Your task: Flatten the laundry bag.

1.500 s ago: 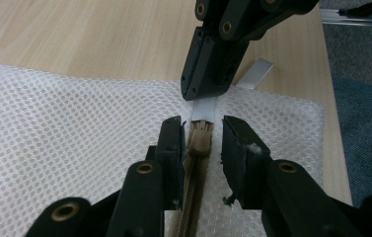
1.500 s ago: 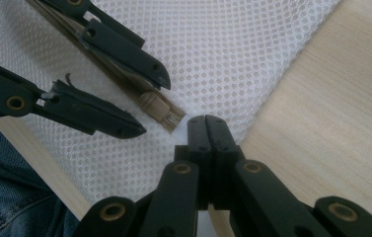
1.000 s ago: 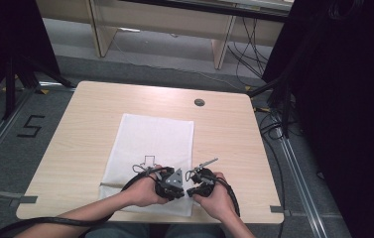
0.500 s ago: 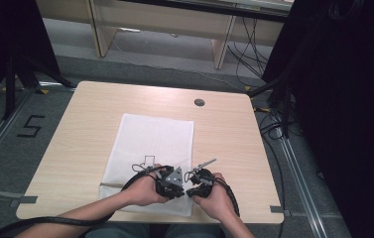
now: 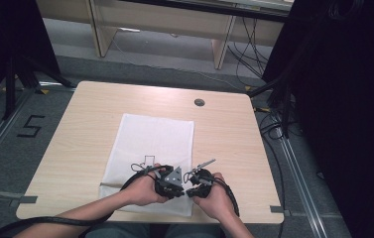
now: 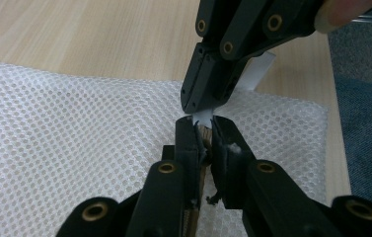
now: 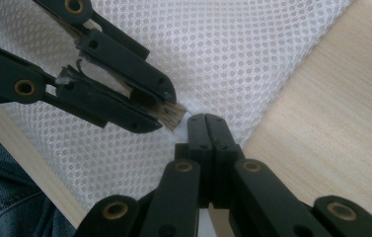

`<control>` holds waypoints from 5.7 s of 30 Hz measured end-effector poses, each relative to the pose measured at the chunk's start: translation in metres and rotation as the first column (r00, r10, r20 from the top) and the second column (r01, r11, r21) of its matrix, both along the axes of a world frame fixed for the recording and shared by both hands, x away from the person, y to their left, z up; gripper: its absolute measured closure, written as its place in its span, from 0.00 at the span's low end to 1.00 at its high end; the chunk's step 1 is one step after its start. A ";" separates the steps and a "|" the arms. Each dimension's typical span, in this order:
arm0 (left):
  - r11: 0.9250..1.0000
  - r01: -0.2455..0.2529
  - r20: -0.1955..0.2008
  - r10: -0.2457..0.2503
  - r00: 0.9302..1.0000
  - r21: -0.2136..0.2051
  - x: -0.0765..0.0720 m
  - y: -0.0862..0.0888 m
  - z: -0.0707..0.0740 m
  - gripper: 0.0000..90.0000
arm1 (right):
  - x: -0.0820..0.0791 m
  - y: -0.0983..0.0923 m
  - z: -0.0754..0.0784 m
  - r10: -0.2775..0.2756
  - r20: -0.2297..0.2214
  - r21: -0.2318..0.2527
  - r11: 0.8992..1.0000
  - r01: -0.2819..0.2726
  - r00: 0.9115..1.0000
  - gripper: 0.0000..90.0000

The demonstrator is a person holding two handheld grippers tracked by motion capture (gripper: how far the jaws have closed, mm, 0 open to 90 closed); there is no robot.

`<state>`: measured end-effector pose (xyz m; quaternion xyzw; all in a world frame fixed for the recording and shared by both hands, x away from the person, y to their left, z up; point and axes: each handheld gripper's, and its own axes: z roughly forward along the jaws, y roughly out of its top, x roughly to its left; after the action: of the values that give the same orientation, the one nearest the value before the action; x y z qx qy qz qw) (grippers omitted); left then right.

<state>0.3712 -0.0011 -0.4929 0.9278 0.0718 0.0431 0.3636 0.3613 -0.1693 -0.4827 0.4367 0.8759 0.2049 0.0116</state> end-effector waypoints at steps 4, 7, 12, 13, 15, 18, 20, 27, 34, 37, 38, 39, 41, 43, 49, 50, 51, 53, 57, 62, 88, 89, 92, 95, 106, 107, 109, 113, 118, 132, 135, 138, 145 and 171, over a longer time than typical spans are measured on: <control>1.000 -0.003 -0.004 0.003 1.000 0.002 -0.001 0.001 0.000 0.91 | 0.000 0.000 0.000 0.002 0.004 0.000 1.000 -0.002 1.000 1.00; 1.000 -0.003 -0.005 0.003 1.000 0.011 -0.001 0.003 0.002 0.91 | 0.000 0.000 0.000 0.003 0.006 -0.001 1.000 -0.003 1.000 1.00; 1.000 -0.004 -0.001 0.004 1.000 0.004 -0.002 0.010 0.004 0.91 | 0.000 0.000 0.000 0.001 0.001 0.001 1.000 -0.001 1.000 1.00; 1.000 -0.009 0.000 0.009 1.000 0.000 -0.003 0.010 0.004 0.91 | 0.000 0.000 0.000 0.001 0.001 0.002 1.000 -0.001 1.000 1.00; 1.000 -0.006 0.010 0.005 1.000 0.012 -0.002 0.010 0.003 0.91 | 0.000 0.000 0.000 -0.001 0.004 -0.001 1.000 0.001 1.000 1.00; 1.000 -0.001 0.003 0.001 1.000 0.002 -0.002 0.011 0.004 0.91 | 0.000 0.000 0.000 0.001 0.001 0.002 1.000 -0.001 1.000 1.00; 1.000 -0.008 -0.003 0.008 1.000 0.000 -0.003 0.012 0.004 0.91 | 0.003 -0.002 -0.002 0.030 0.016 0.019 0.999 -0.030 0.999 1.00; 1.000 -0.012 -0.001 0.012 1.000 -0.004 -0.003 0.018 0.006 0.91 | 0.002 -0.002 -0.002 0.035 0.020 0.020 0.999 -0.035 0.999 1.00; 1.000 -0.015 0.005 0.015 1.000 -0.009 -0.004 0.024 0.008 0.91 | 0.002 -0.002 -0.002 0.035 0.022 0.020 0.999 -0.036 0.999 1.00; 1.000 -0.019 0.002 0.019 1.000 -0.014 -0.004 0.027 0.008 0.91 | 0.002 -0.002 -0.002 0.034 0.020 0.020 0.999 -0.035 0.999 1.00; 1.000 -0.018 0.000 0.018 1.000 -0.019 -0.004 0.027 0.008 0.91 | 0.002 -0.002 -0.002 0.034 0.021 0.020 0.999 -0.034 0.999 1.00; 0.999 -0.028 -0.008 0.028 1.000 -0.024 -0.005 0.028 0.007 0.91 | 0.002 -0.002 -0.002 0.035 0.022 0.020 0.999 -0.036 0.999 1.00; 1.000 -0.020 -0.003 0.020 1.000 -0.020 -0.005 0.028 0.007 0.91 | 0.002 -0.002 -0.002 0.035 0.023 0.020 0.999 -0.035 0.999 1.00; 1.000 -0.018 0.003 0.018 1.000 -0.014 -0.005 0.027 0.007 0.91 | 0.002 -0.002 -0.002 0.034 0.021 0.019 0.999 -0.034 0.999 1.00; 1.000 -0.014 0.023 0.015 1.000 -0.012 -0.006 0.031 0.010 0.91 | 0.001 -0.002 -0.001 0.014 0.007 0.024 1.000 -0.014 1.000 1.00; 1.000 -0.018 0.020 0.018 1.000 -0.009 -0.006 0.032 0.010 0.91 | 0.001 -0.002 -0.001 0.014 0.007 0.024 1.000 -0.014 1.000 1.00; 1.000 -0.025 0.011 0.025 1.000 -0.013 -0.007 0.032 0.010 0.91 | 0.001 -0.002 -0.001 0.014 0.008 0.024 1.000 -0.014 1.000 1.00; 0.999 -0.027 0.005 0.027 1.000 -0.020 -0.007 0.033 0.009 0.91 | 0.001 -0.002 -0.001 0.015 0.011 0.019 1.000 -0.016 1.000 1.00; 0.999 -0.024 0.007 0.024 1.000 -0.023 -0.006 0.034 0.009 0.91 | 0.001 -0.002 -0.001 0.014 0.013 0.020 1.000 -0.015 1.000 1.00; 1.000 -0.018 0.016 0.018 1.000 -0.016 -0.006 0.035 0.009 0.91 | 0.001 -0.002 -0.001 0.017 0.008 0.023 1.000 -0.017 1.000 1.00; 0.999 -0.036 0.007 0.036 0.999 -0.028 -0.008 0.047 0.010 0.91 | 0.001 -0.002 -0.002 0.020 0.019 0.021 1.000 -0.020 1.000 1.00; 0.999 -0.035 0.007 0.035 0.999 -0.028 -0.008 0.047 0.010 0.91 | 0.001 -0.002 -0.002 0.020 0.019 0.021 1.000 -0.020 1.000 1.00; 0.999 -0.033 0.009 0.033 0.999 -0.027 -0.008 0.047 0.010 0.91 | 0.001 -0.002 -0.002 0.019 0.017 0.021 1.000 -0.019 1.000 1.00; 1.000 -0.027 0.019 0.027 0.999 -0.016 -0.008 0.048 0.011 0.91 | 0.001 -0.002 -0.002 0.018 0.020 0.024 1.000 -0.019 1.000 1.00; 0.999 -0.027 0.016 0.027 0.999 -0.019 -0.008 0.050 0.011 0.91 | 0.001 -0.002 -0.001 0.013 0.014 0.022 1.000 -0.014 1.000 1.00; 1.000 -0.025 0.022 0.025 0.999 -0.010 -0.008 0.051 0.011 0.91 | 0.001 -0.002 -0.001 0.014 0.014 0.022 1.000 -0.015 1.000 1.00; 0.999 -0.029 0.023 0.030 0.999 -0.024 -0.007 0.053 0.012 0.91 | 0.001 -0.002 -0.001 0.015 0.013 0.021 1.000 -0.016 1.000 1.00; 0.999 -0.039 0.008 0.040 0.999 -0.029 -0.008 0.054 0.011 0.91 | 0.001 -0.002 -0.002 0.020 0.019 0.022 1.000 -0.021 1.000 1.00; 0.999 -0.038 0.008 0.038 0.999 -0.026 -0.008 0.055 0.011 0.91 | 0.001 -0.002 -0.001 0.015 0.014 0.021 1.000 -0.015 1.000 1.00; 0.999 -0.038 0.013 0.039 0.999 -0.028 -0.009 0.060 0.012 0.91 | 0.001 -0.002 -0.002 0.020 0.020 0.020 1.000 -0.021 1.000 1.00; 0.999 -0.038 0.022 0.038 0.999 -0.023 -0.009 0.061 0.013 0.91 | 0.001 -0.002 -0.002 0.020 0.019 0.019 1.000 -0.020 1.000 1.00; 0.999 -0.031 0.025 0.032 0.999 -0.027 -0.008 0.063 0.013 0.91 | 0.001 -0.002 -0.002 0.021 0.020 0.019 1.000 -0.021 1.000 1.00; 0.999 -0.044 0.010 0.044 0.999 -0.033 -0.010 0.065 0.013 0.91 | 0.001 -0.002 -0.002 0.019 0.018 0.019 1.000 -0.019 1.000 1.00; 0.998 -0.047 0.013 0.048 0.999 -0.035 -0.011 0.074 0.014 0.91 | 0.001 -0.002 -0.001 0.018 0.011 0.020 1.000 -0.018 1.000 1.00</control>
<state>0.3604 0.0728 -0.4787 0.9190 0.0920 0.0568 0.3790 0.3624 -0.1711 -0.4840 0.4278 0.8776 0.2162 0.0099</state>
